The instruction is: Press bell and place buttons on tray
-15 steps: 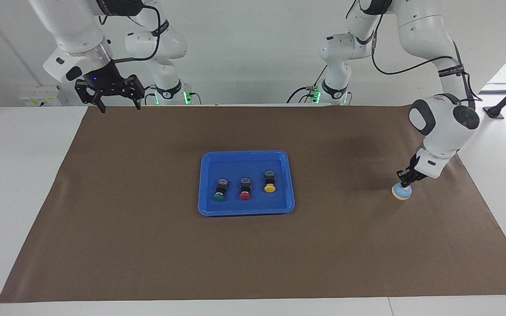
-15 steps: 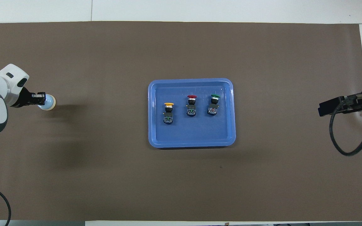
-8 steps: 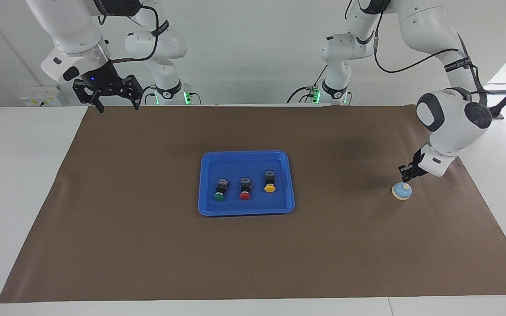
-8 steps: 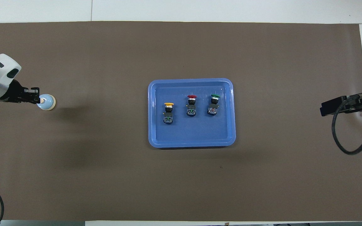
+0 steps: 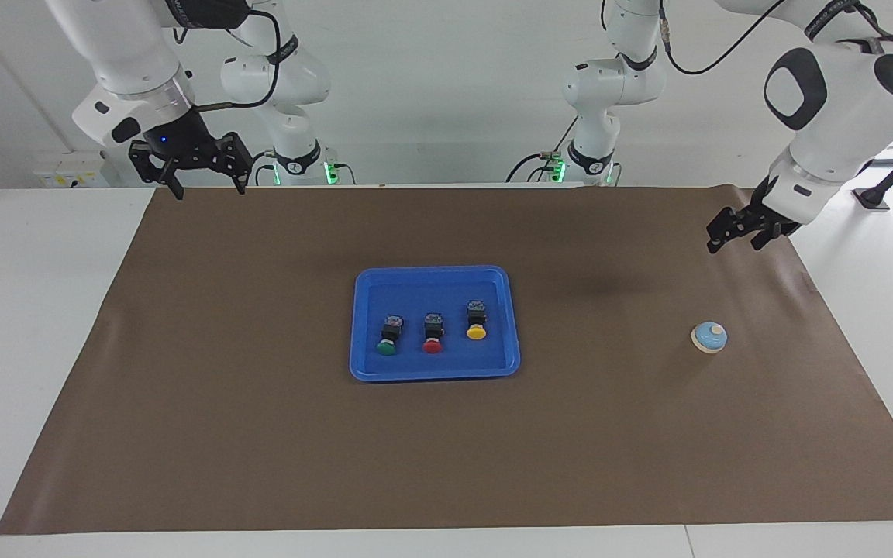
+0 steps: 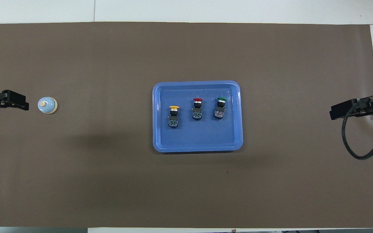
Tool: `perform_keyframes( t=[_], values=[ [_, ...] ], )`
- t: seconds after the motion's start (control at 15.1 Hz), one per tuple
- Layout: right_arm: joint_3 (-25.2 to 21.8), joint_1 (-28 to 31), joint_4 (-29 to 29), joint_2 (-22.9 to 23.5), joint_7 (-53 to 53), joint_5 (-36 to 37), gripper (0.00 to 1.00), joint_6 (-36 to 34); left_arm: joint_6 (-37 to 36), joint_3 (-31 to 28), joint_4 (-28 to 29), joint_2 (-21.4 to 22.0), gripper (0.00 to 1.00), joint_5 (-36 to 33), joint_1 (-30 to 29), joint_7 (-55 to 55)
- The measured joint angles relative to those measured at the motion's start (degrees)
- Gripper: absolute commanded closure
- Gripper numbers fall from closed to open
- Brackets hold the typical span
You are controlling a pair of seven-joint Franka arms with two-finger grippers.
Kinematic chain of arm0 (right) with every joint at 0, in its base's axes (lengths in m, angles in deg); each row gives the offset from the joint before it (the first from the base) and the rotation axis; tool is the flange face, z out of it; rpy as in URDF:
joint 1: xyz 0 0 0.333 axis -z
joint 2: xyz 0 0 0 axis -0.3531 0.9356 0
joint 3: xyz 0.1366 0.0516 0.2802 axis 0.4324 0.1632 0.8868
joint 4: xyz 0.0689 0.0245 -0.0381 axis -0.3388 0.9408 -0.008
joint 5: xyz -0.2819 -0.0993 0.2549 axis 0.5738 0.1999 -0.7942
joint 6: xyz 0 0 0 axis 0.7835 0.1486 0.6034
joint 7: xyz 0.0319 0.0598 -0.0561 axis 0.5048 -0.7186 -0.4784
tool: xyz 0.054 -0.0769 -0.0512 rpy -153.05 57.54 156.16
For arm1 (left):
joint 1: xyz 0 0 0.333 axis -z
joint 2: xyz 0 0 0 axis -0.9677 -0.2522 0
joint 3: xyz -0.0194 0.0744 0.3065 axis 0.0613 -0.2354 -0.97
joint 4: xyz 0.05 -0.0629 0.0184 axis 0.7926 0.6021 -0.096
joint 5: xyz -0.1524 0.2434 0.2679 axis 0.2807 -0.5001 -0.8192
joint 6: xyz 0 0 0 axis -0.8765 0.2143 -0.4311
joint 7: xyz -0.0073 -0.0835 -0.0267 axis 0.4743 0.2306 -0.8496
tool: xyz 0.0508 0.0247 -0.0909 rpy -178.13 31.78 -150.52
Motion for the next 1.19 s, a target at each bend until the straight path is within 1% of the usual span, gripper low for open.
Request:
perform_keyframes(
  t=[0.2, 0.53, 0.66, 1.19],
  values=[
    [0.0, 0.0, 0.0, 0.0, 0.0, 0.0, 0.00, 0.0, -1.7, 0.4, 0.0, 0.9, 0.00, 0.0, 0.0, 0.0],
    [0.0, 0.0, 0.0, 0.0, 0.0, 0.0, 0.00, 0.0, -4.6, 0.6, -3.5, -1.7, 0.00, 0.0, 0.4, 0.0],
    [0.0, 0.0, 0.0, 0.0, 0.0, 0.0, 0.00, 0.0, -5.1, 0.6, -3.8, -2.5, 0.00, 0.0, 1.4, 0.0],
    [0.0, 0.0, 0.0, 0.0, 0.0, 0.0, 0.00, 0.0, -5.6, 0.2, -4.1, -2.7, 0.00, 0.0, 2.1, 0.0]
  ],
)
